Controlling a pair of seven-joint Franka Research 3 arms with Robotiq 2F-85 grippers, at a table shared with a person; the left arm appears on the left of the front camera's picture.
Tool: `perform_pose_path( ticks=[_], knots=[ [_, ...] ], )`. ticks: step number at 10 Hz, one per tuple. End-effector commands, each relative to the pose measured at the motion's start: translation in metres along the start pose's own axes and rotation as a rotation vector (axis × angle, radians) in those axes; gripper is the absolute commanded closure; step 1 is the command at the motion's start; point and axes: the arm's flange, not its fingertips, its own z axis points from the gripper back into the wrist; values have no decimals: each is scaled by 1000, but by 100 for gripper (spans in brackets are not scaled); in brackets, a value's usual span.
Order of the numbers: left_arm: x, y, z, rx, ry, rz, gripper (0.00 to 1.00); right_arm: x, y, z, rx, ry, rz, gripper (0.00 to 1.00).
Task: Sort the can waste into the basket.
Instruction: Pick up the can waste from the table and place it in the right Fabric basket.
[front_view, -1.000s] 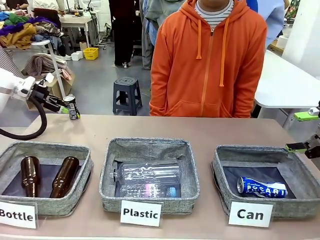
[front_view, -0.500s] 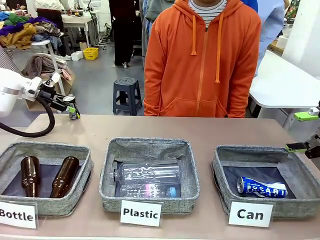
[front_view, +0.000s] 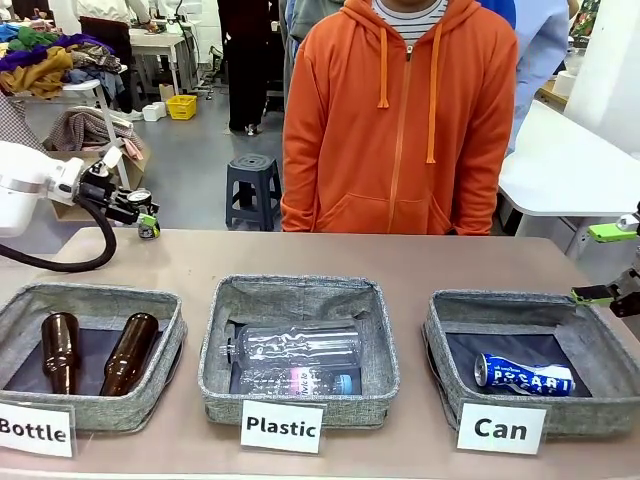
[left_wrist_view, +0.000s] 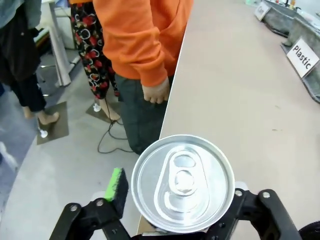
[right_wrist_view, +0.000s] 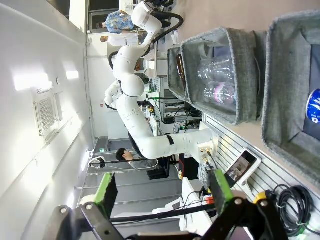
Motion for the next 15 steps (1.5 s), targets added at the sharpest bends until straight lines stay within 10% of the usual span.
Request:
perform_pose_path(
  ticks=[1,2,3,8,15],
  knots=[
    [0,14,3,-21,-29,-34,100,-2,2,-1,-3,8,8,0],
    [1,13,2,-27,-28,-37,65,-2,2,-1,-3,8,8,0],
    [3,11,5,-33,-32,-41,100,-2,2,-1,-3,8,8,0],
    [91,-82,67,-65,-36,-171,100,-2,2,-1,-3,8,8,0],
    [160,-308,144,-374,302,-402,100,-2,2,-1,-3,8,8,0]
  ],
)
